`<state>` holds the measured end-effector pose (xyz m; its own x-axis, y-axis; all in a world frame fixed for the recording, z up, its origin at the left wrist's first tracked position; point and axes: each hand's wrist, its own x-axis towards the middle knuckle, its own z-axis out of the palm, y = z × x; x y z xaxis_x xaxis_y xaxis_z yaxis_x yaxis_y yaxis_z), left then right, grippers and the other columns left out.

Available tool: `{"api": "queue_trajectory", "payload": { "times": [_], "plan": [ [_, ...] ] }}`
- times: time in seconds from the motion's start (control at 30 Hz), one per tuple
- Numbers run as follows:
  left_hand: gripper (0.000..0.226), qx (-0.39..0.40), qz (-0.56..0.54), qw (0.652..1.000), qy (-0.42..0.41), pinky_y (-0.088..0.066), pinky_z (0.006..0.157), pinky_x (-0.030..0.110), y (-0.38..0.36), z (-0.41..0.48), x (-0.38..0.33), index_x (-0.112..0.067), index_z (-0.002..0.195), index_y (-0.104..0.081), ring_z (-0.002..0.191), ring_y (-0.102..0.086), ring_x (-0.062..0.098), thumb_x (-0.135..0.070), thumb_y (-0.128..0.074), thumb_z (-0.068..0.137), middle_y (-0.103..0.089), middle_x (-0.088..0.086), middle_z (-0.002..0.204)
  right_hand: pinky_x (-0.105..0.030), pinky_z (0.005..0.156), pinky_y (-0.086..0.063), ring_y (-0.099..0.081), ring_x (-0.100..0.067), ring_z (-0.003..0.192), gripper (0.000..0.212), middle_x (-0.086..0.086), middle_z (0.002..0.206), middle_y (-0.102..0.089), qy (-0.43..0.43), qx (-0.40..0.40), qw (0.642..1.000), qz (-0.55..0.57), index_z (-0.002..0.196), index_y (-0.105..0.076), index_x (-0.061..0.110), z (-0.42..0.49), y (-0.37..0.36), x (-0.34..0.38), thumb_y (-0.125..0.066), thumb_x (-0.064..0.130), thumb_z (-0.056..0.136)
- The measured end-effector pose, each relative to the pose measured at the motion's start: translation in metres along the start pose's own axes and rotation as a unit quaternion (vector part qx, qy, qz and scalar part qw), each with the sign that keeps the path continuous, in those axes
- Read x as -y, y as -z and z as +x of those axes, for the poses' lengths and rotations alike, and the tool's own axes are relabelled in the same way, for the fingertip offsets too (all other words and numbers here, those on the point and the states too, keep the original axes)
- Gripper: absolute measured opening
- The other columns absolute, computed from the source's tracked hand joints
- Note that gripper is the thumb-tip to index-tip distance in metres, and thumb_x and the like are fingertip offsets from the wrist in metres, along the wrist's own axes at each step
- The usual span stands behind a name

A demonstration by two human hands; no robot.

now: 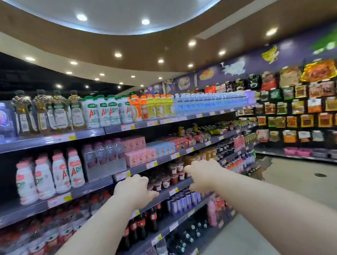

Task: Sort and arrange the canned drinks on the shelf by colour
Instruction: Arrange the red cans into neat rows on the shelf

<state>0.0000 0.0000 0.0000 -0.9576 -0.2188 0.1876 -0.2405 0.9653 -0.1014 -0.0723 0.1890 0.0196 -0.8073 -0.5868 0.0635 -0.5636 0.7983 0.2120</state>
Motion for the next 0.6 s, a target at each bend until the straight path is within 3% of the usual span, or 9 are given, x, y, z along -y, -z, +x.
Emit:
{"api": "queue_trajectory", "payload": {
  "times": [0.3,0.6],
  "plan": [
    [0.059,0.002,0.031,0.999,-0.042,-0.047,0.083,0.041,0.011,0.04,-0.129,-0.02,0.127,-0.047,0.113,-0.053,0.028,-0.062,-0.04,0.087,-0.051,0.005,0.127,-0.047,0.098,-0.038,-0.048,-0.031,0.121,0.054,-0.007,0.14,-0.042,-0.064,0.0,0.998,-0.01,0.14,-0.032,0.024,-0.04,-0.029,-0.137,-0.048,0.039,0.091],
    [0.058,0.0,0.01,0.997,-0.079,-0.05,0.081,0.038,0.014,0.086,-0.283,-0.02,0.124,-0.051,0.107,-0.056,0.025,-0.063,-0.041,0.086,-0.053,0.003,0.121,-0.043,0.092,-0.042,-0.052,-0.029,0.116,0.05,-0.005,0.129,-0.05,-0.122,0.003,0.992,-0.032,0.134,-0.038,0.022,-0.076,-0.061,-0.288,-0.048,0.043,0.09]
  ]
}}
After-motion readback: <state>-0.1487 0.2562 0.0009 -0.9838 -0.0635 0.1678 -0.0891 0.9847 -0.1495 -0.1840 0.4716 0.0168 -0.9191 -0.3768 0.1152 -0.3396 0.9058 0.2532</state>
